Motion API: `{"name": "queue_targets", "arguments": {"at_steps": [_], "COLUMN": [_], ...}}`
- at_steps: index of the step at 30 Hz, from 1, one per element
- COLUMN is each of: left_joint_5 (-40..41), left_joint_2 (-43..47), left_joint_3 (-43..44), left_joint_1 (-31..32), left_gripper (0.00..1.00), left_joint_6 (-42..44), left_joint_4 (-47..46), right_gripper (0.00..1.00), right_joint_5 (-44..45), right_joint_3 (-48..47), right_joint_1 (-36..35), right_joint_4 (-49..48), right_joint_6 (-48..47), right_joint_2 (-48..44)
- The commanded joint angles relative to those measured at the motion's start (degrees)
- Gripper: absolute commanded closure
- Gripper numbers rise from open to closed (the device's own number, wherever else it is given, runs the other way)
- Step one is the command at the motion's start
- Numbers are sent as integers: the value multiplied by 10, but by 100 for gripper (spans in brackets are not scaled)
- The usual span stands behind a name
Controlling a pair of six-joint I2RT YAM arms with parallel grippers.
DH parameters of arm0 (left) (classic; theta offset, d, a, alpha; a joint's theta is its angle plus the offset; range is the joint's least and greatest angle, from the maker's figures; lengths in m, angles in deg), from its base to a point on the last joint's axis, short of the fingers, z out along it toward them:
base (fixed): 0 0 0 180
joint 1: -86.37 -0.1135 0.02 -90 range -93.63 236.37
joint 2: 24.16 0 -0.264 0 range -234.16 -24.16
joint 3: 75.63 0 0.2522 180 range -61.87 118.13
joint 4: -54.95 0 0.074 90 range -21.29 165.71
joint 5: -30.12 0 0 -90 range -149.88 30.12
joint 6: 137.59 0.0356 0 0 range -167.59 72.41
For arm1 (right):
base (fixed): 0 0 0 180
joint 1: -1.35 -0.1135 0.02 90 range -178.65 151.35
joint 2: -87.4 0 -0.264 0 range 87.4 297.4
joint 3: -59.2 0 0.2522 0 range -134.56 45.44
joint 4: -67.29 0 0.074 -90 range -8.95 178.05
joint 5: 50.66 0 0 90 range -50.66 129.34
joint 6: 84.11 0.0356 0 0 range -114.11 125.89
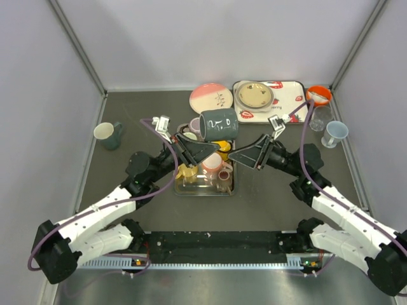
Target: Turn the mug right side up
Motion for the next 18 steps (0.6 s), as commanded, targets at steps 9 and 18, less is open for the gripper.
{"name": "queue_targets", "arguments": {"at_steps": [9,18], "left_joint_5": [-48,-87], "left_joint_2": [-20,-44], "left_joint_3": [10,6], "left_joint_1": [0,1], "left_gripper": [100,100], "left_joint_6": [-29,-52], "left_joint_4": [-121,-141], "right_gripper": [43,52], "right_joint_5": [-18,-17], "right_joint_3": [-49,-60], "right_joint_1": [3,11], "right_joint_4": [-84,-118], "right_joint_6": [7,19], "right_joint_2": [36,66]}}
